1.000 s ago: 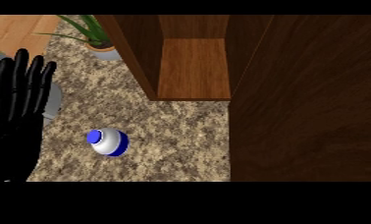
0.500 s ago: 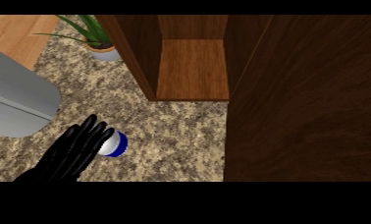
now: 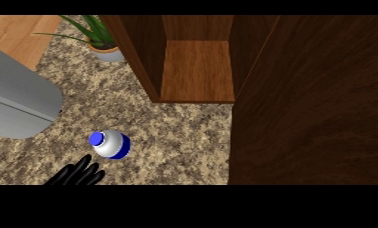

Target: Pick up the bottled water, place it into the cabinet and close the cabinet

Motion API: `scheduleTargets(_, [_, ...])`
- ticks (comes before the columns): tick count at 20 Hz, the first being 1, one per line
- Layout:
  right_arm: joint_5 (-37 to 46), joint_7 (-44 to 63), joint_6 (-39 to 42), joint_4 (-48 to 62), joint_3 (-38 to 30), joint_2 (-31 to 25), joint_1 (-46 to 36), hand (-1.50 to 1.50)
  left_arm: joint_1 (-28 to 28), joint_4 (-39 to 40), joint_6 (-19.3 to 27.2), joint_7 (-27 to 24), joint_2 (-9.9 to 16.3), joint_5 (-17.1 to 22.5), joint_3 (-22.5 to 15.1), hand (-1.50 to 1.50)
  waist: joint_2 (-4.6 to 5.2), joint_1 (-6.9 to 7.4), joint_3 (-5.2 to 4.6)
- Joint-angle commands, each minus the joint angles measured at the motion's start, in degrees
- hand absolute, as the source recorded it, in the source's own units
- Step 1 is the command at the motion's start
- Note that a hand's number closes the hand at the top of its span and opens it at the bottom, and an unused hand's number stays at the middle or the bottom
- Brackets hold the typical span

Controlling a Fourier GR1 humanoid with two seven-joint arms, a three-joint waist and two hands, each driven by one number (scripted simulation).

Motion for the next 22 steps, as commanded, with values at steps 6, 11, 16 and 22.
scheduleTargets(6, [-6.6,3.3,1.0,-6.7,-2.6,-0.2,3.2,-1.50,10.5,-11.8,-5.3,-2.8,4.1,8.5,4.6,-1.50,-0.06,0.73,-0.03])
scheduleTargets(11, [-9.9,3.0,2.5,-8.0,-5.3,-0.7,5.9,-1.50,14.3,-11.9,-5.8,-4.6,4.8,9.9,6.3,-1.50,-0.18,0.08,0.04])
scheduleTargets(16, [-9.2,3.9,3.4,-11.7,-4.1,-0.5,8.2,-1.50,15.1,-10.9,-5.9,-6.7,4.9,9.4,7.8,-1.50,-0.23,-0.66,0.01])
scheduleTargets(22, [-11.8,3.7,4.1,-11.3,-6.2,-0.7,7.6,-1.50,16.1,-7.6,-5.2,-10.1,3.3,7.5,10.7,-1.50,-0.10,-0.50,0.00])
